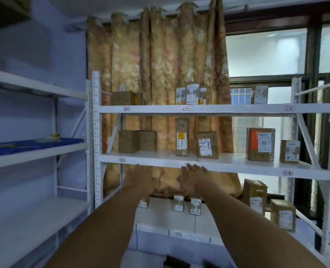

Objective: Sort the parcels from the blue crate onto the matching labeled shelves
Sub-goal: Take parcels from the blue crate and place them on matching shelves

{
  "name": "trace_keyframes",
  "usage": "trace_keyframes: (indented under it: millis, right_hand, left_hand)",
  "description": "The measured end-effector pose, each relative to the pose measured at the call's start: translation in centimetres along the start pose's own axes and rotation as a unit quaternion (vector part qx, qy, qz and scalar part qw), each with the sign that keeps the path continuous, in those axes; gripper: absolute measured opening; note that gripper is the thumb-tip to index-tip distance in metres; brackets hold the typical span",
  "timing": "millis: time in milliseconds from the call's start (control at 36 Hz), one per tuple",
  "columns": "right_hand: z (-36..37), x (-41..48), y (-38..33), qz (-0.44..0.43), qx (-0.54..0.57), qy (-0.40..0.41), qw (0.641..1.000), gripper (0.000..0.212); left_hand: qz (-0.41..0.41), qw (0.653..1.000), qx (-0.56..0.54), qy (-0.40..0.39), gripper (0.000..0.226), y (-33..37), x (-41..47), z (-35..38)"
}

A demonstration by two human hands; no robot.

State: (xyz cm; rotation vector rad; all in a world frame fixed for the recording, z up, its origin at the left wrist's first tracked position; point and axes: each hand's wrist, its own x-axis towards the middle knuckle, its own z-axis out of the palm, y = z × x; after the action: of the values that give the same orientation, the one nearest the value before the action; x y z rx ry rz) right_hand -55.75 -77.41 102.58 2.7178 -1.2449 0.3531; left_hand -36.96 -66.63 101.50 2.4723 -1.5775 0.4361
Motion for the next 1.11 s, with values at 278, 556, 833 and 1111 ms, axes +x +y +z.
trace_keyframes:
  millis: [278,556,833,1111]
  right_hand:
    - [-0.4,-4.4,-25.6,-0.190,0.049,-0.022,0.980,0.069]
    - [1.0,-17.8,-51.7,-0.374,0.118,-0.060,0.918,0.071]
    - [4.4,-28.0,-65.7,-0.494,0.115,-0.069,0.859,0.072]
    - [15.9,-26.5,-73.8,-0.548,0.081,-0.129,0.823,0.071]
  left_hand:
    - [-0.175,0.983,0.053,-0.021,0.060,-20.5,-17.2,-4.5]
    - [-0.367,0.920,0.105,-0.085,0.065,-37.5,-43.4,-6.8]
    - [-0.479,0.862,0.122,-0.112,0.066,-43.2,-58.8,-5.6]
    - [-0.550,0.821,0.059,-0.143,0.066,-49.9,-62.7,4.2]
